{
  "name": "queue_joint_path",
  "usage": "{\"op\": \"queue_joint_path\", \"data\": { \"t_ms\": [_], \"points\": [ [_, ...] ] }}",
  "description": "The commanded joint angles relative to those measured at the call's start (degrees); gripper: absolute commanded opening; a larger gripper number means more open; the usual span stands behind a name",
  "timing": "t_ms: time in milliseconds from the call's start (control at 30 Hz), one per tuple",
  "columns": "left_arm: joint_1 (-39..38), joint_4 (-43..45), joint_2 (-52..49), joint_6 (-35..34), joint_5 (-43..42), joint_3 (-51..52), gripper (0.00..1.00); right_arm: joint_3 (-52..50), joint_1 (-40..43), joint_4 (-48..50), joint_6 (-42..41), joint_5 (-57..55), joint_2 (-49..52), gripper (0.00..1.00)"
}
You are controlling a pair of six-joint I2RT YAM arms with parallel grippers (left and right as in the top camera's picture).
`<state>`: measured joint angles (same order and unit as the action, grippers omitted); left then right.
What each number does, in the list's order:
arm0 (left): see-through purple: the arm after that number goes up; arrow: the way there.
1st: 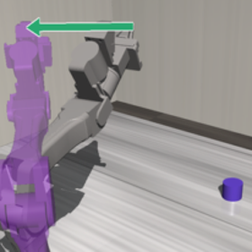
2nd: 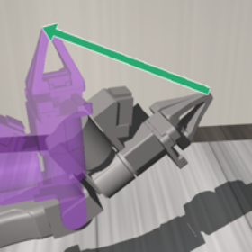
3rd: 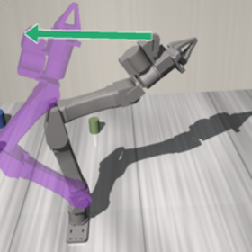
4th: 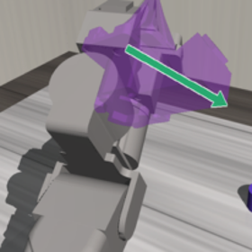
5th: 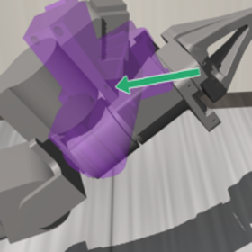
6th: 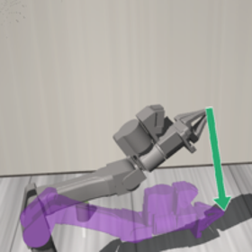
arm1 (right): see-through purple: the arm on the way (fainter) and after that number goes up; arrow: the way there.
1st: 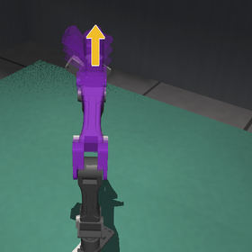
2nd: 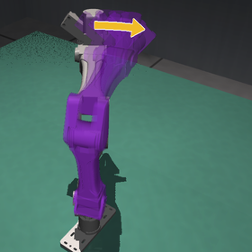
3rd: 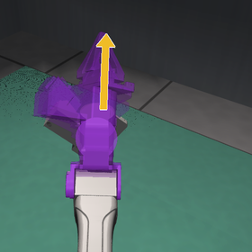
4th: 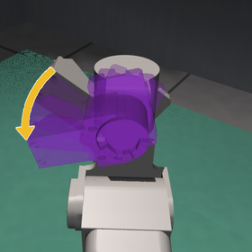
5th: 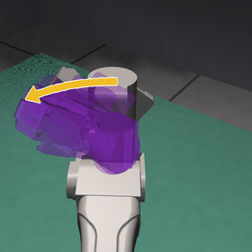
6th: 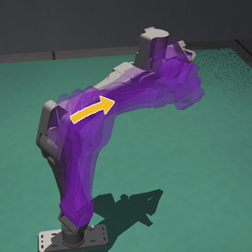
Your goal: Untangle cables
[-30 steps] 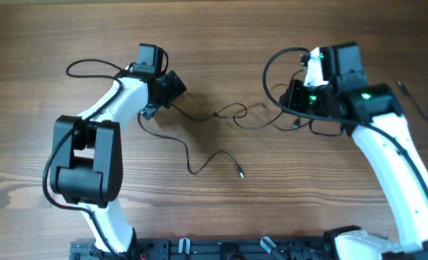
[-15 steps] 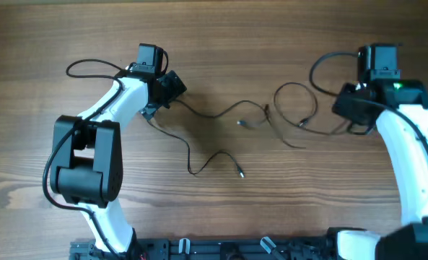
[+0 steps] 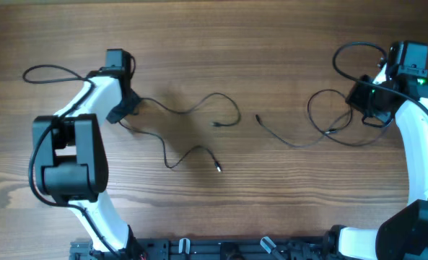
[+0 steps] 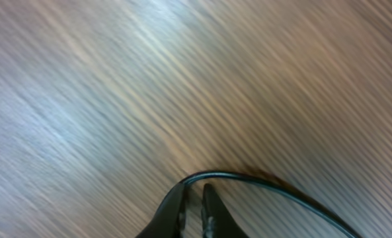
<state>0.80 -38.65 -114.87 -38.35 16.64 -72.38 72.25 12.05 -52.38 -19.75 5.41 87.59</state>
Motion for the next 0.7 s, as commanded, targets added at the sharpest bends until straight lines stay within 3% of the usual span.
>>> {"op": "queue_joint_path", "data": {
  "t_ms": [0, 167, 333, 400, 567, 667],
  "points": [
    [2.86, -1.16, -5.49, 0.63, -5.53, 3.80, 0.08, 0.39, -0.20, 4.26, 10.56, 21.79, 0.48, 0.04],
    [1.36, 0.07, -6.01, 0.61, -7.21, 3.80, 0.08, 0.39, -1.20, 9.97, 11.34, 31.87, 0.50, 0.05],
    [-2.21, 1.84, -6.01, 0.61, -9.38, 3.80, 0.09, 0.37, -9.55, 10.08, 11.98, 21.90, 4.98, 0.05],
    [-3.93, 2.01, -6.01, 0.61, -9.38, 3.80, 0.09, 0.37, -12.68, 10.19, 8.70, 18.53, 9.14, 0.05],
    [-7.26, 2.38, -6.01, 0.63, -9.35, 3.80, 0.12, 0.37, -14.67, 11.02, 6.05, 18.36, 18.03, 0.08],
    [-7.93, 3.78, -6.01, 0.61, -9.35, 3.80, 0.14, 0.37, -14.69, 11.15, 6.36, 16.92, 18.62, 0.37]
  ]
}}
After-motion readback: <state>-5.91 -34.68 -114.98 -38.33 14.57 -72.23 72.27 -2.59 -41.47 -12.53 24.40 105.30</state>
